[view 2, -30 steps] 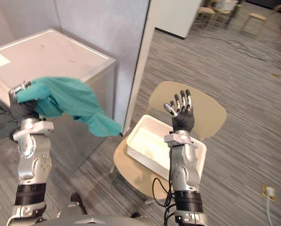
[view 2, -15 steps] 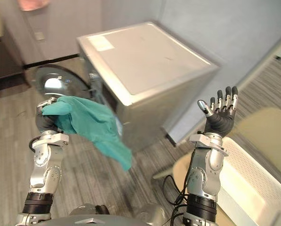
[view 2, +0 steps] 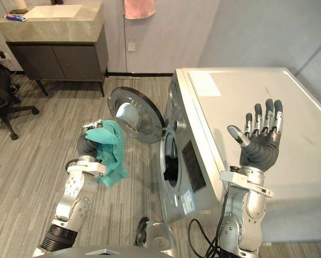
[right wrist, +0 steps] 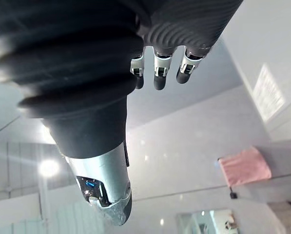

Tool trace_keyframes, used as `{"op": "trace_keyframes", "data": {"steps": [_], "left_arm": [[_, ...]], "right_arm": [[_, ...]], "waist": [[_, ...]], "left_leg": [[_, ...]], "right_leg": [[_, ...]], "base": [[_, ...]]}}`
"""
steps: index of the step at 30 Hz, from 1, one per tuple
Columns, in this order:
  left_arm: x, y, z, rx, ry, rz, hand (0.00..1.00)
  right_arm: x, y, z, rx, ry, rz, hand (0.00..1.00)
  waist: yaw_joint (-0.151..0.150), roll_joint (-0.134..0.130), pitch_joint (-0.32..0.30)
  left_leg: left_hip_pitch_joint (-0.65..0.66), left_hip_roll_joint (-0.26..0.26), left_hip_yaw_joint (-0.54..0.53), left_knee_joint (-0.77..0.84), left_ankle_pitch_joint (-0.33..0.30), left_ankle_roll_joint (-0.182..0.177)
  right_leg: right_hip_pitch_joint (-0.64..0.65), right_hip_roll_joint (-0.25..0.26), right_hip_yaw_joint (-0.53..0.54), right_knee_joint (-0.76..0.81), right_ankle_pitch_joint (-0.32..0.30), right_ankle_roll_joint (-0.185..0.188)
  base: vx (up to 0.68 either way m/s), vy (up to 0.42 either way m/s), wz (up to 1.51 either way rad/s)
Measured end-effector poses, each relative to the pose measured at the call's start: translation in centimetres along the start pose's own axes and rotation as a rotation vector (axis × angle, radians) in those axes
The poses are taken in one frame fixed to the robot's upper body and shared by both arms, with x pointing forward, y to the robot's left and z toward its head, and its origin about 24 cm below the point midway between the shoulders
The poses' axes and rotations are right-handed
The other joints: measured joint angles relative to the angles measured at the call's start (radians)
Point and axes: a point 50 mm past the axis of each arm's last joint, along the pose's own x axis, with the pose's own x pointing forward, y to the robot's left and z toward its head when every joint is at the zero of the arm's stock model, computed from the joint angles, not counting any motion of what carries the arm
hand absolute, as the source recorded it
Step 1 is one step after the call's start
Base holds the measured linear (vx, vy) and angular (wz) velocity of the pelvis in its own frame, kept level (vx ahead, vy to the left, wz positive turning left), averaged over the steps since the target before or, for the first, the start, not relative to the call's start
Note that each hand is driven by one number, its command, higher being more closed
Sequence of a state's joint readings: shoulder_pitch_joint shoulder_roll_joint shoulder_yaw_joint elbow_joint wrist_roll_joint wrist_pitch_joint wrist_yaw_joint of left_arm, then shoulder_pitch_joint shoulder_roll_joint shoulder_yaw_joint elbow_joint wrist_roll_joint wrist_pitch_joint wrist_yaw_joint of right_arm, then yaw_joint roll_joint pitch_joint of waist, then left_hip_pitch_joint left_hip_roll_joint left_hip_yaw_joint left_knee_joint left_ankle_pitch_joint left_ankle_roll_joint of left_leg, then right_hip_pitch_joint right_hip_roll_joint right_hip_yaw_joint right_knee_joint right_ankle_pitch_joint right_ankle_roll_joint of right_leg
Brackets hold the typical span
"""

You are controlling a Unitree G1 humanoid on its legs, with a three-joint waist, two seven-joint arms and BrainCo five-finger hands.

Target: Pick up the laundry basket with both hands and put the clothes into the washing machine.

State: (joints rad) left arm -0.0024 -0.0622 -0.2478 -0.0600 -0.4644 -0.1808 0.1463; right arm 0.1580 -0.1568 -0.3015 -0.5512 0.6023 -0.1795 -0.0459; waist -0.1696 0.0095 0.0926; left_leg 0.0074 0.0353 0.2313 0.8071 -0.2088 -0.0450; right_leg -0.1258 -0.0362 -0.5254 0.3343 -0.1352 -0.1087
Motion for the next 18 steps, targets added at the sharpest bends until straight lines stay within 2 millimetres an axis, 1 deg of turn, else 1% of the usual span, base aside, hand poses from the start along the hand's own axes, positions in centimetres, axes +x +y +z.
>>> {"op": "trace_keyframes", "data": {"steps": [1, 2, 3, 4, 5, 7, 8, 10, 11, 12, 13, 14, 15, 16, 17, 18], "left_arm": [[-0.6, 0.8, -0.4, -0.012, 0.022, 0.031, 1.0], [-1.1, 1.7, -0.9, -0.021, 0.049, 0.069, 1.0], [-1.3, 2.1, -1.4, -0.028, 0.071, 0.088, 1.0], [-1.7, 2.8, -2.3, -0.034, 0.115, 0.12, 1.0], [-2.4, 3.9, -3.8, -0.035, 0.197, 0.172, 1.0], [-3.0, 4.6, -5.2, -0.033, 0.271, 0.204, 1.0], [-3.3, 4.8, -5.9, -0.037, 0.307, 0.217, 1.0], [-4.4, 5.7, -6.9, -0.06, 0.365, 0.265, 1.0], [-5.6, 6.5, -7.3, -0.084, 0.39, 0.32, 1.0], [-6.1, 6.7, -7.5, -0.095, 0.401, 0.345, 1.0], [-7.2, 7.2, -7.8, -0.108, 0.426, 0.388, 1.0], [-7.9, 7.4, -8.1, -0.11, 0.441, 0.407, 1.0], [-9.3, 7.9, -8.4, -0.119, 0.469, 0.445, 1.0], [-10.4, 8.0, -8.8, -0.135, 0.497, 0.468, 1.0], [-10.8, 7.8, -9.1, -0.147, 0.508, 0.47, 1.0], [-11.0, 7.7, -9.2, -0.146, 0.52, 0.463, 1.0]], "right_arm": [[0.0, 0.7, 0.3, 0.019, -0.014, 0.027, 0.0], [0.0, 0.9, 0.3, 0.027, -0.024, 0.031, 0.0], [0.0, 0.9, 0.2, 0.028, -0.022, 0.025, 0.0], [-0.1, 0.7, -0.1, 0.03, -0.01, 0.006, 0.0], [-0.4, 0.3, -0.6, 0.04, 0.009, -0.036, 0.0], [-0.5, -0.1, -1.4, 0.036, 0.039, -0.064, 0.0], [-0.6, -0.4, -1.9, 0.034, 0.06, -0.077, 0.0], [-0.9, -0.5, -3.3, 0.048, 0.119, -0.095, 0.0], [-1.2, 0.2, -4.0, 0.063, 0.152, -0.075, 0.0], [-1.2, 0.6, -4.2, 0.074, 0.159, -0.066, 0.0], [-1.2, 1.4, -4.6, 0.104, 0.169, -0.048, 0.0], [-1.2, 1.9, -4.8, 0.122, 0.175, -0.036, 0.0], [-1.1, 3.3, -5.1, 0.16, 0.179, -0.003, 0.0], [-0.8, 4.8, -4.9, 0.195, 0.167, 0.052, 0.0], [-0.7, 5.6, -4.3, 0.203, 0.143, 0.085, 0.0], [-0.4, 6.6, -3.4, 0.199, 0.095, 0.134, 0.0]], "waist": [[0.028, 0.006, -0.004], [0.052, 0.008, -0.007], [0.061, 0.003, -0.01], [0.064, -0.007, -0.016], [0.062, -0.021, -0.022], [0.056, -0.029, -0.019], [0.055, -0.032, -0.018], [0.057, -0.028, -0.02], [0.059, -0.024, -0.022], [0.06, -0.02, -0.025], [0.061, -0.016, -0.027], [0.062, -0.014, -0.028], [0.067, -0.007, -0.03], [0.085, 0.022, -0.034], [0.097, 0.039, -0.031], [0.104, 0.055, -0.017]], "left_leg": [[-0.072, 0.108, 0.073, 0.224, 0.111, 0.015], [-0.138, 0.195, 0.103, 0.404, 0.113, 0.02], [-0.168, 0.225, 0.111, 0.455, 0.109, 0.024], [-0.197, 0.263, 0.135, 0.483, 0.094, 0.048], [-0.222, 0.319, 0.187, 0.438, 0.061, 0.08], [-0.235, 0.338, 0.195, 0.316, 0.026, 0.091], [-0.243, 0.332, 0.173, 0.222, 0.007, 0.087], [-0.254, 0.284, 0.026, -0.03, -0.02, 0.063], [-0.25, 0.248, -0.134, -0.209, -0.024, 0.048], [-0.249, 0.242, -0.19, -0.268, -0.023, 0.047], [-0.25, 0.235, -0.292, -0.338, -0.022, 0.045], [-0.251, 0.236, -0.328, -0.359, -0.02, 0.042], [-0.241, 0.248, -0.346, -0.391, -0.009, 0.025], [-0.238, 0.271, -0.315, -0.413, 0.014, 0.031], [-0.239, 0.281, -0.293, -0.409, 0.02, 0.042], [-0.254, 0.288, -0.25, -0.372, -0.028, -0.072]], "right_leg": [[0.046, 0.046, 0.042, -0.022, -0.017, -0.009], [0.076, 0.079, 0.091, -0.026, -0.036, -0.015], [0.086, 0.085, 0.116, -0.027, -0.045, -0.019], [0.099, 0.087, 0.159, -0.034, -0.05, -0.018], [0.116, 0.077, 0.233, -0.052, -0.047, -0.012], [0.13, 0.063, 0.312, -0.074, -0.04, -0.001], [0.135, 0.059, 0.366, -0.086, -0.034, 0.008], [0.142, 0.049, 0.495, -0.108, -0.021, 0.034], [0.133, 0.042, 0.583, -0.105, -0.023, 0.056], [0.124, 0.043, 0.619, -0.098, -0.027, 0.064], [0.104, 0.041, 0.697, -0.073, -0.04, 0.092], [0.086, 0.042, 0.738, -0.052, -0.047, 0.105], [0.038, 0.047, 0.824, -0.008, -0.059, 0.133], [-0.02, 0.055, 0.897, 0.016, -0.067, 0.174], [-0.052, 0.058, 0.927, 0.02, -0.076, 0.202], [-0.099, 0.053, 0.979, 0.023, -0.085, 0.251]], "base": [[0.42, -0.068, -1.19], [0.39, -0.043, -1.34], [0.34, -0.002, -1.22], [0.32, 0.025, -1.35], [0.31, 0.041, -1.37], [0.24, 0.086, -1.3], [0.24, 0.162, -1.55], [0.28, 0.305, -1.92], [0.26, 0.385, -1.91], [0.25, 0.465, -2.1], [0.15, 0.377, -1.55], [0.16, 0.53, -2.09], [0.11, 0.604, -2.4], [0.06, 0.641, -2.59], [-0.03, 0.716, -2.46], [-0.14, 0.721, -2.0]]}}
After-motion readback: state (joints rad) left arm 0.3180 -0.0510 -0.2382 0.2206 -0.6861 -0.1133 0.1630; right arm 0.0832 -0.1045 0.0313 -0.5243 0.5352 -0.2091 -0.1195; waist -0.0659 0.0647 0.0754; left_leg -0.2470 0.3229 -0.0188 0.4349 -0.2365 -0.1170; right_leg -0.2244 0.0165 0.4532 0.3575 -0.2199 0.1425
